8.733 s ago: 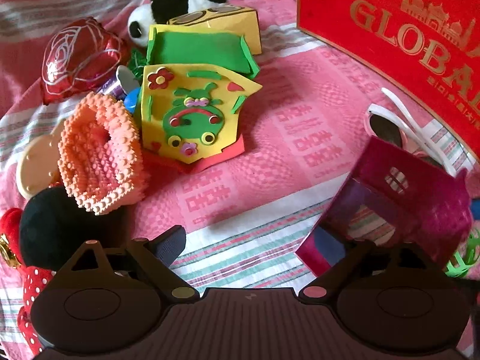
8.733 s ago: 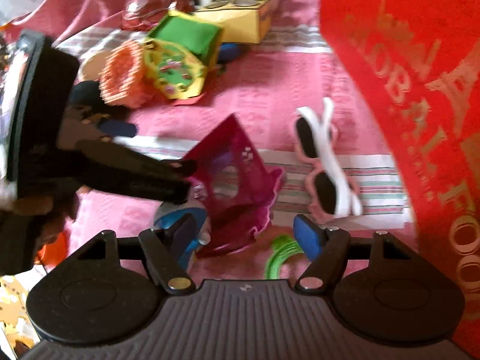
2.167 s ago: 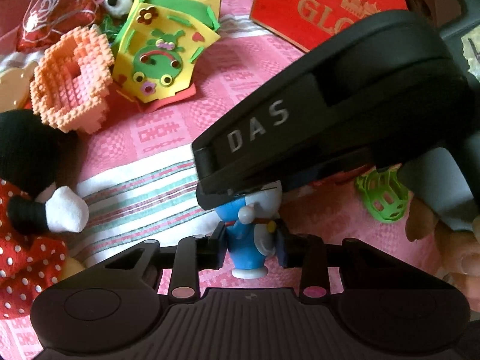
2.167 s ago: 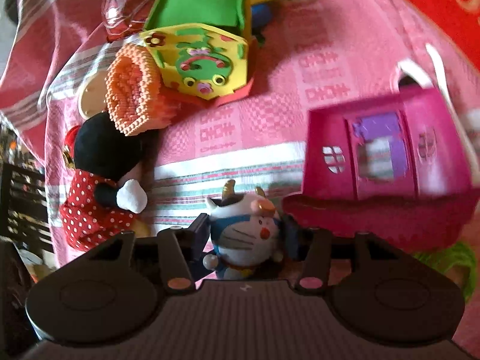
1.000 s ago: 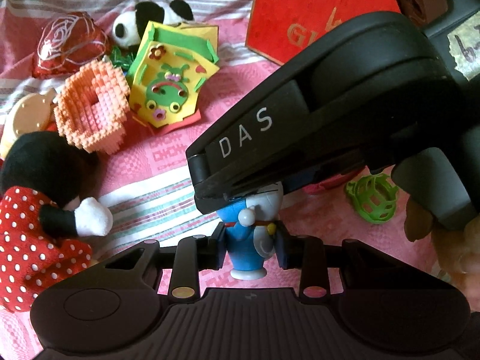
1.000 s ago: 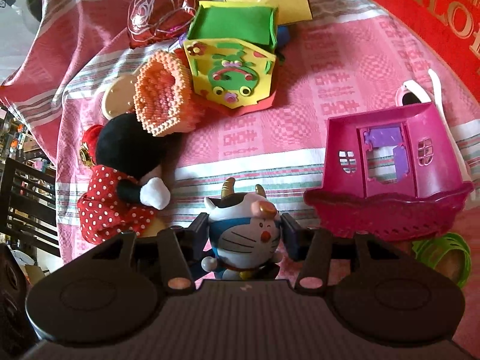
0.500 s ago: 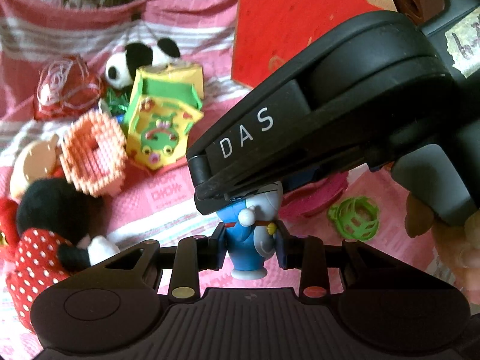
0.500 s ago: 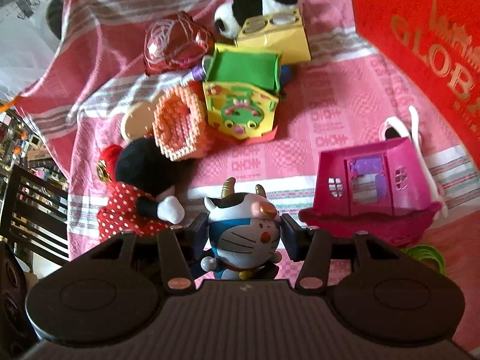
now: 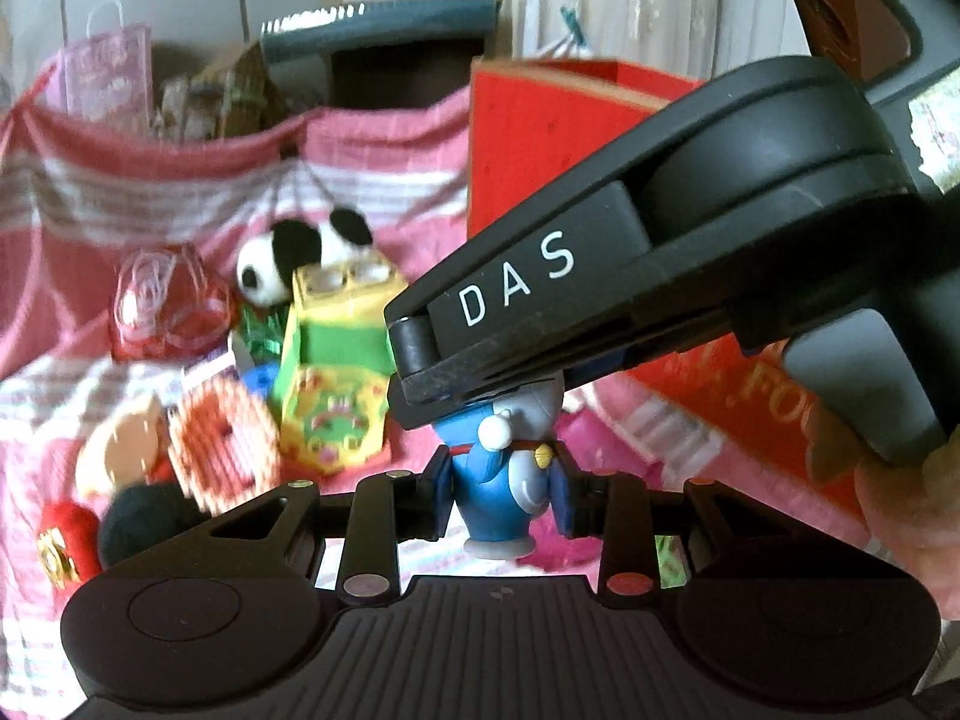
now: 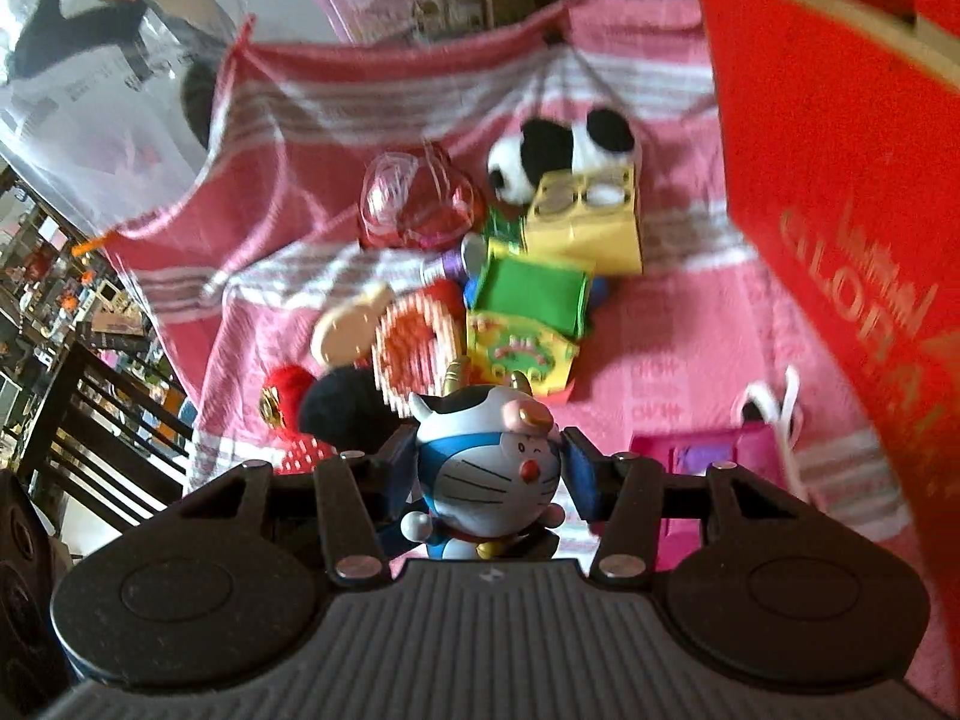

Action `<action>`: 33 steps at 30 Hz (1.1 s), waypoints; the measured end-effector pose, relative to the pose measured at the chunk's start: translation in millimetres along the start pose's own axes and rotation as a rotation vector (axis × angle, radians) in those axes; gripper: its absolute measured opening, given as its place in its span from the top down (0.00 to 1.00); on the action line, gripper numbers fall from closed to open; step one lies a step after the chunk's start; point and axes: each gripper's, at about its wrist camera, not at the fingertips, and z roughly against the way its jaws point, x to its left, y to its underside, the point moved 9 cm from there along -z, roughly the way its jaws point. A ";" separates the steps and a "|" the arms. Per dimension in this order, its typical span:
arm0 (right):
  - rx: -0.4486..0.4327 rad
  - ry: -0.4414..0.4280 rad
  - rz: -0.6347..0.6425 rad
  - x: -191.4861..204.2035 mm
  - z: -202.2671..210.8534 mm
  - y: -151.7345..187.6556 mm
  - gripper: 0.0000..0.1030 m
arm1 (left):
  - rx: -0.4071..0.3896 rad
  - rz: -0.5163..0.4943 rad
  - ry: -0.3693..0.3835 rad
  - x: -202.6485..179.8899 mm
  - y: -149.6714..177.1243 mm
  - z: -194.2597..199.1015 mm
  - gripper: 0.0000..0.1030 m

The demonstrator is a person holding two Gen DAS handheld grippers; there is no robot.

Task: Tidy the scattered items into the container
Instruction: 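Lift the Doraemon figure with the right gripper and carry it to the red box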

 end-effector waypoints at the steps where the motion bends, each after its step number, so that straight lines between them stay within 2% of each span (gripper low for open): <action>1: -0.018 -0.002 0.003 -0.9 6.7 -4.5 0.46 | -0.016 -0.010 -0.003 -4.3 -7.2 4.5 0.70; 9: -0.209 0.035 -0.005 -32.6 84.4 -45.8 0.46 | -0.150 -0.124 0.061 -65.0 -77.3 29.0 0.70; 14: -0.340 0.122 -0.020 -74.1 149.8 -64.8 0.46 | -0.233 -0.230 0.161 -131.0 -128.3 33.0 0.70; 18: -0.413 0.206 -0.061 -118.0 196.6 -69.4 0.46 | -0.262 -0.311 0.249 -190.2 -155.8 28.6 0.70; 22: -0.434 0.271 -0.113 -161.7 229.2 -61.3 0.46 | -0.251 -0.382 0.330 -250.1 -167.6 17.3 0.70; 25: -0.428 0.294 -0.146 -191.1 243.0 -50.9 0.46 | -0.224 -0.408 0.365 -281.0 -167.4 6.1 0.70; 29: -0.390 0.283 -0.201 -227.2 248.4 -37.3 0.46 | -0.162 -0.436 0.389 -313.0 -161.4 -12.4 0.70; 33: -0.335 0.238 -0.235 -248.8 245.8 -26.9 0.45 | -0.115 -0.452 0.386 -328.2 -154.3 -25.8 0.70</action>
